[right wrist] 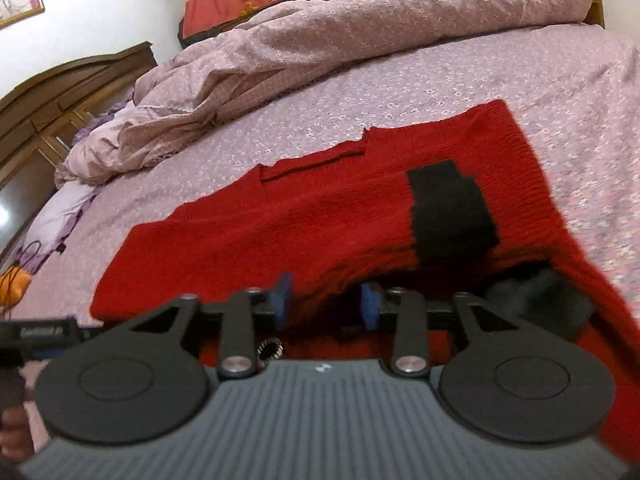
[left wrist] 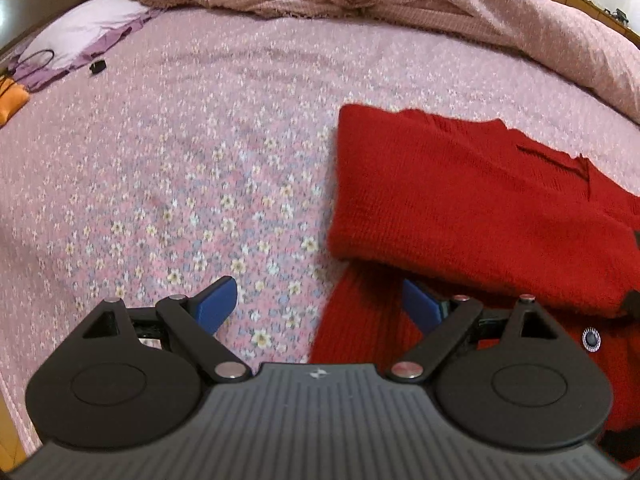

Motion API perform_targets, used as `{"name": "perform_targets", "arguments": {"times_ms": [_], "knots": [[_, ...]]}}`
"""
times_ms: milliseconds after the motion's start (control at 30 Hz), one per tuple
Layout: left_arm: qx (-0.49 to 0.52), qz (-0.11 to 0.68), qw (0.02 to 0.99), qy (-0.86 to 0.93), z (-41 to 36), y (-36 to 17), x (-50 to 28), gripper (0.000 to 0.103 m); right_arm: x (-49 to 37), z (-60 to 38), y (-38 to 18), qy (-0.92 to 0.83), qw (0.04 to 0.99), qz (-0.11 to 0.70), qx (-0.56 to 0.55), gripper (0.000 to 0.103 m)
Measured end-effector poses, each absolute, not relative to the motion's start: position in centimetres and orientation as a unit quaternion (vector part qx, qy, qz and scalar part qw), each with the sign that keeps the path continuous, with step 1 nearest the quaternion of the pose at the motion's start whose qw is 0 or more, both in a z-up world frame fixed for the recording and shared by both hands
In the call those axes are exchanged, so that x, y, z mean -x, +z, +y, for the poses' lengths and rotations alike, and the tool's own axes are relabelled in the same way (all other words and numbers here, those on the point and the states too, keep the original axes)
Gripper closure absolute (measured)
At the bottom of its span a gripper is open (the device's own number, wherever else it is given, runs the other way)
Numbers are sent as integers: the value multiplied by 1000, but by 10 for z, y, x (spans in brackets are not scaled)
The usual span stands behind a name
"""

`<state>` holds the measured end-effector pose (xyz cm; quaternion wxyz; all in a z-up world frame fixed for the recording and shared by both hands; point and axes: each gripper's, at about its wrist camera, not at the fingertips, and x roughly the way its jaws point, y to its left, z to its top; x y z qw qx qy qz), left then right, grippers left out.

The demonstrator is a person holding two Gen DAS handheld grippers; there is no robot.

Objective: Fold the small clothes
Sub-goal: 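Fold the held sleeve back over the body and open the right tool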

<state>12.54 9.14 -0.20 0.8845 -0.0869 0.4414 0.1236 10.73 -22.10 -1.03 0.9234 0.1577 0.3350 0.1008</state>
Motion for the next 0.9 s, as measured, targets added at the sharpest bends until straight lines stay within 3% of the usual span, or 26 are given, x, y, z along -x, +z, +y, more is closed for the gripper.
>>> {"name": "perform_targets", "arguments": {"times_ms": [33, 367, 700, 733, 800, 900], "knots": [[85, 439, 886, 124, 91, -1, -128, 11, -103, -224, -7, 100, 924, 336, -155, 49], [77, 435, 887, 138, 85, -9, -138, 11, -108, -270, 33, 93, 944, 291, -127, 48], [53, 417, 900, 117, 70, -10, -135, 11, -183, -272, -18, 82, 923, 353, -127, 47], [51, 414, 902, 115, 68, -10, -135, 11, -182, -270, -19, 84, 924, 352, -125, 57], [48, 405, 906, 113, 66, -10, -137, 11, -184, -263, -14, 112, 918, 357, -129, 87], [52, 390, 913, 111, 64, -10, -139, 11, -182, -253, 9, 133, 929, 328, -113, 88]]}}
